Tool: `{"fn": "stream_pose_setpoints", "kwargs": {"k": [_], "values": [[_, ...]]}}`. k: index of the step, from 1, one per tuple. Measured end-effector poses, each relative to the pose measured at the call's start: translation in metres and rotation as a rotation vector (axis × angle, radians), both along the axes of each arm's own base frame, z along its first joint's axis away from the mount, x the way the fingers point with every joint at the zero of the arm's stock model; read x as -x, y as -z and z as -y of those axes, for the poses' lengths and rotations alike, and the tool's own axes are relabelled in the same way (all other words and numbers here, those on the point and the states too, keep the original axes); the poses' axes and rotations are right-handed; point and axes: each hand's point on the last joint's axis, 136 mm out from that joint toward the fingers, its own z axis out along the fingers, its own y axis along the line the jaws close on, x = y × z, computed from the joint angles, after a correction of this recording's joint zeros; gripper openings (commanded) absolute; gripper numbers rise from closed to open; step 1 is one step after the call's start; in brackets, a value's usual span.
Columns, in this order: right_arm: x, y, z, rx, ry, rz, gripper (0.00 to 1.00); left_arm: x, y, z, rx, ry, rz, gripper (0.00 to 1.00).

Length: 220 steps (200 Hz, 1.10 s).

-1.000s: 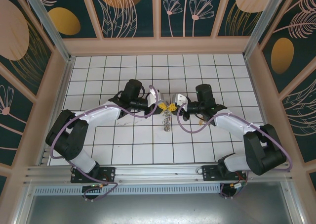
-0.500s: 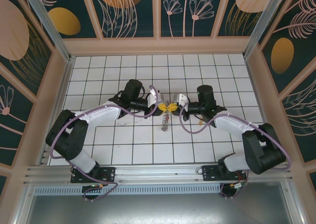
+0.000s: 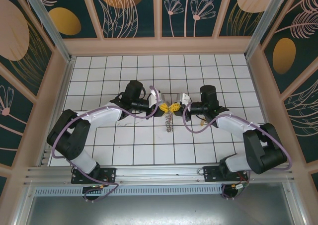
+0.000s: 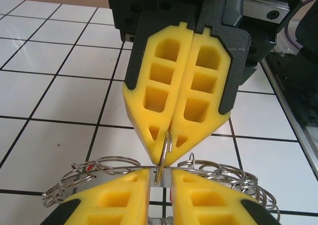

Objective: Put the keys on the keyring

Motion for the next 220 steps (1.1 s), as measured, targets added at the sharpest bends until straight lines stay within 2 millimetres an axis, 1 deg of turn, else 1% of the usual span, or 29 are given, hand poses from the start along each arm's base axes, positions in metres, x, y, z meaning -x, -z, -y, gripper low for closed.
{"fn": "stream_pose_setpoints", "kwargs": {"k": [77, 98, 120, 154, 166, 206, 220], "values": [[0.000, 0.000, 0.000, -0.003, -0.002, -0.001, 0.00, 0.000, -0.002, 0.000, 0.019, -0.015, -0.008, 0.22], [0.000, 0.000, 0.000, -0.002, -0.001, -0.001, 0.00, -0.001, -0.004, -0.001, 0.024, -0.023, 0.001, 0.25], [0.000, 0.000, 0.000, -0.002, -0.001, -0.001, 0.00, 0.000, -0.007, -0.002, 0.028, -0.029, 0.009, 0.25], [0.000, 0.000, 0.000, -0.002, -0.002, -0.002, 0.00, 0.001, -0.009, -0.002, 0.031, -0.026, 0.010, 0.22], [0.000, 0.000, 0.000, -0.002, -0.002, -0.002, 0.00, 0.001, -0.009, -0.002, 0.033, -0.022, 0.009, 0.19], [0.001, -0.001, 0.000, -0.008, -0.006, -0.012, 0.00, 0.002, -0.011, -0.001, 0.040, -0.014, -0.001, 0.13], [0.002, -0.001, 0.000, -0.012, -0.009, -0.020, 0.00, 0.002, -0.010, 0.000, 0.041, -0.012, -0.005, 0.13]]}}
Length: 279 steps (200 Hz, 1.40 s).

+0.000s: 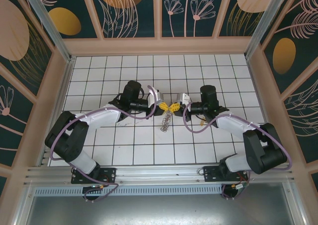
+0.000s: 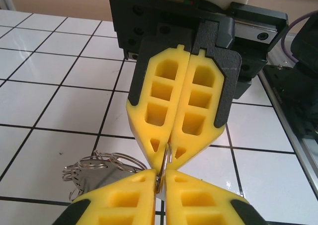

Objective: Put the keys on the keyring

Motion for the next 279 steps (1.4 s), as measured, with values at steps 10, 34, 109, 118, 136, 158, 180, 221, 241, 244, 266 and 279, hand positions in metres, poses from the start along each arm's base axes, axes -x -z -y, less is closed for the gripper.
{"fn": "stream_pose_setpoints", "kwargs": {"k": [10, 34, 109, 118, 136, 158, 180, 221, 241, 244, 266, 279], "values": [[0.000, 0.000, 0.000, -0.001, 0.002, -0.006, 0.00, 0.000, 0.000, 0.001, 0.002, 0.005, -0.003, 0.13], [0.000, 0.000, 0.000, -0.004, 0.005, -0.008, 0.00, 0.000, 0.000, 0.002, 0.005, 0.011, -0.004, 0.14], [-0.002, -0.001, 0.001, -0.008, 0.013, -0.022, 0.00, -0.001, 0.000, 0.002, 0.002, 0.014, 0.008, 0.00], [-0.001, -0.001, 0.001, -0.008, 0.013, -0.022, 0.02, -0.001, 0.000, 0.002, 0.002, 0.013, 0.009, 0.00], [-0.002, 0.000, 0.001, -0.004, 0.020, -0.022, 0.12, -0.002, 0.001, 0.002, -0.001, 0.010, 0.013, 0.00], [-0.005, 0.002, 0.003, 0.010, 0.038, -0.011, 0.16, -0.003, 0.002, 0.002, -0.007, 0.000, 0.015, 0.00], [-0.006, 0.000, 0.006, 0.028, 0.059, 0.010, 0.19, -0.004, 0.003, 0.001, -0.014, -0.007, 0.013, 0.00], [-0.007, -0.006, 0.010, 0.044, 0.085, 0.048, 0.21, -0.004, 0.004, -0.001, -0.025, -0.018, 0.009, 0.00], [-0.008, -0.008, 0.011, 0.053, 0.097, 0.071, 0.22, -0.004, 0.003, -0.001, -0.026, -0.022, 0.010, 0.00], [-0.008, -0.008, 0.011, 0.056, 0.098, 0.074, 0.22, -0.004, 0.003, -0.001, -0.027, -0.023, 0.011, 0.00], [-0.007, -0.002, 0.010, 0.085, 0.107, 0.074, 0.22, -0.006, 0.003, -0.002, -0.032, -0.031, 0.012, 0.00], [-0.009, 0.000, 0.010, 0.096, 0.121, 0.073, 0.22, -0.007, 0.004, -0.002, -0.037, -0.040, 0.012, 0.00]]}}
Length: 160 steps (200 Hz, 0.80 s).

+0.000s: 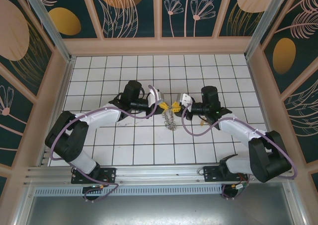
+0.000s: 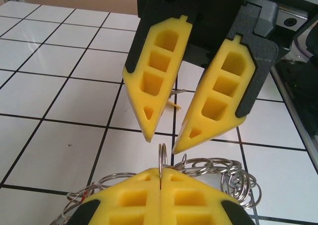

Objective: Put the keys on the keyring

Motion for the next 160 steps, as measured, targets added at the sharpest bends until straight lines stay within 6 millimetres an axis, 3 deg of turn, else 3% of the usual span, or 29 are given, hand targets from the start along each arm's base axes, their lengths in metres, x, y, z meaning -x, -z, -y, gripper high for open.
{"fn": "stream_pose_setpoints", "kwargs": {"k": [46, 79, 104, 124, 141, 160], "values": [[-0.027, -0.025, 0.017, -0.059, 0.205, -0.025, 0.23, -0.008, -0.003, -0.004, -0.016, -0.064, 0.021, 0.00], [-0.069, -0.039, 0.063, -0.152, 0.552, -0.147, 0.24, -0.009, -0.001, -0.007, -0.019, -0.084, 0.020, 0.00], [-0.096, -0.031, 0.114, -0.198, 0.853, -0.304, 0.20, -0.009, 0.002, -0.008, -0.018, -0.098, 0.012, 0.00], [-0.105, -0.023, 0.151, -0.238, 1.023, -0.419, 0.20, -0.008, 0.003, -0.011, -0.018, -0.112, 0.008, 0.00], [-0.103, -0.010, 0.172, -0.253, 1.113, -0.514, 0.22, -0.008, 0.000, -0.012, -0.015, -0.126, 0.009, 0.00], [-0.096, 0.004, 0.182, -0.254, 1.164, -0.611, 0.22, -0.008, -0.005, -0.013, -0.005, -0.133, 0.013, 0.00]]}}
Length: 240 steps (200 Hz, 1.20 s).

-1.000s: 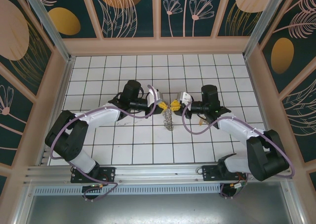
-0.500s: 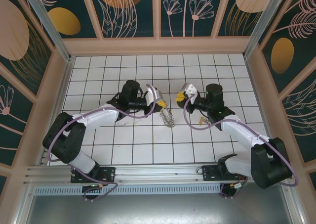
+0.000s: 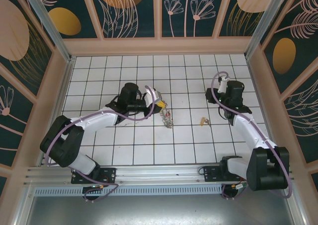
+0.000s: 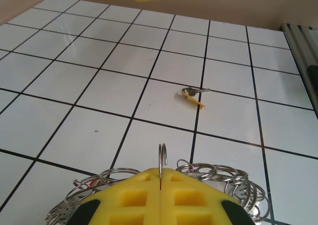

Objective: Put the keys on the keyring

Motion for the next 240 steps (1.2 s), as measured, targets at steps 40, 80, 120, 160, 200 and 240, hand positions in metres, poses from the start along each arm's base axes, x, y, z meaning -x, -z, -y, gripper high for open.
{"fn": "stream_pose_setpoints", "kwargs": {"k": [40, 80, 120, 160, 200, 240], "values": [[0.016, 0.030, 0.008, -0.083, 0.045, -0.141, 0.24, 0.001, -0.010, -0.003, 0.027, -0.021, 0.011, 0.00], [0.040, 0.071, 0.013, -0.146, 0.095, -0.282, 0.23, 0.000, -0.013, -0.003, 0.042, -0.040, 0.002, 0.00], [0.050, 0.084, 0.013, -0.164, 0.114, -0.327, 0.17, 0.001, -0.018, -0.004, 0.053, -0.046, -0.001, 0.00], [0.058, 0.090, 0.018, -0.152, 0.144, -0.336, 0.12, 0.000, -0.026, -0.004, 0.073, -0.050, 0.018, 0.00], [0.063, 0.092, 0.018, -0.147, 0.148, -0.350, 0.13, 0.000, -0.028, -0.004, 0.082, -0.052, 0.023, 0.00], [0.067, 0.106, 0.018, -0.145, 0.152, -0.398, 0.16, -0.001, -0.029, -0.004, 0.084, -0.055, 0.027, 0.00]]}}
